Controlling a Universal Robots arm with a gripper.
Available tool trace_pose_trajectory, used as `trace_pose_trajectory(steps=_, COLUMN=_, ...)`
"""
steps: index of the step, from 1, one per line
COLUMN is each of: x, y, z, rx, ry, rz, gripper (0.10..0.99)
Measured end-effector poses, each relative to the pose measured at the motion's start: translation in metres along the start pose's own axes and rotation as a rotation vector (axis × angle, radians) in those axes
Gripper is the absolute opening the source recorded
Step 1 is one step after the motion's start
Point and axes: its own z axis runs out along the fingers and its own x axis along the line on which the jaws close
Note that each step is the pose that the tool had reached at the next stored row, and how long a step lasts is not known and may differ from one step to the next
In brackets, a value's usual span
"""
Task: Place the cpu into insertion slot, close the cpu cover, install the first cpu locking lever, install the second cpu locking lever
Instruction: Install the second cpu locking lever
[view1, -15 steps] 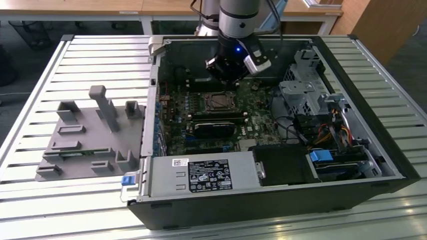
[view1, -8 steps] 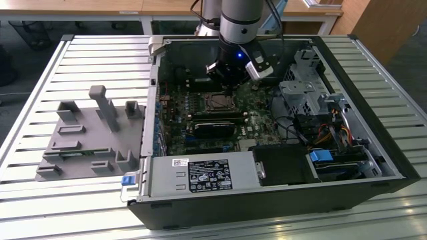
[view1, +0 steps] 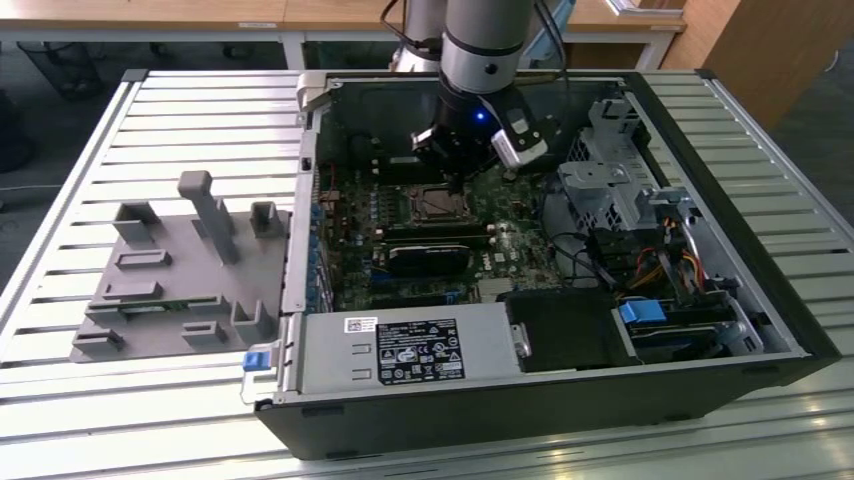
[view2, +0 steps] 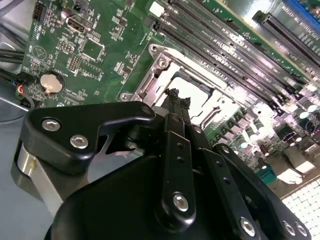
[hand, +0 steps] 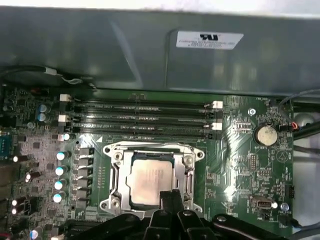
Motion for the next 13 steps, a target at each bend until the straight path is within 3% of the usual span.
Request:
trace_pose_trajectory(steps=4, x=0.0001, y=-0.0054, z=-0.0004, rx=-0.001, ry=0.0001, rz=0.000, gripper=0.106)
trace_pose_trajectory(steps=10, x=0.0004, y=-0.0189, z=-0.0014, rx=-0.003, ry=0.0000, rz=0.000, gripper=0.106)
trace_pose_trajectory(steps=12, x=0.0005, y=-0.0224, z=-0.0017, rx=-0.013, ry=-0.0001, rz=0.000, gripper=0.106)
trace_pose_trajectory(steps=13, x=0.0006, y=-0.0233, z=-0.0018, rx=-0.027, ry=-0.0003, rz=0.000, gripper=0.106)
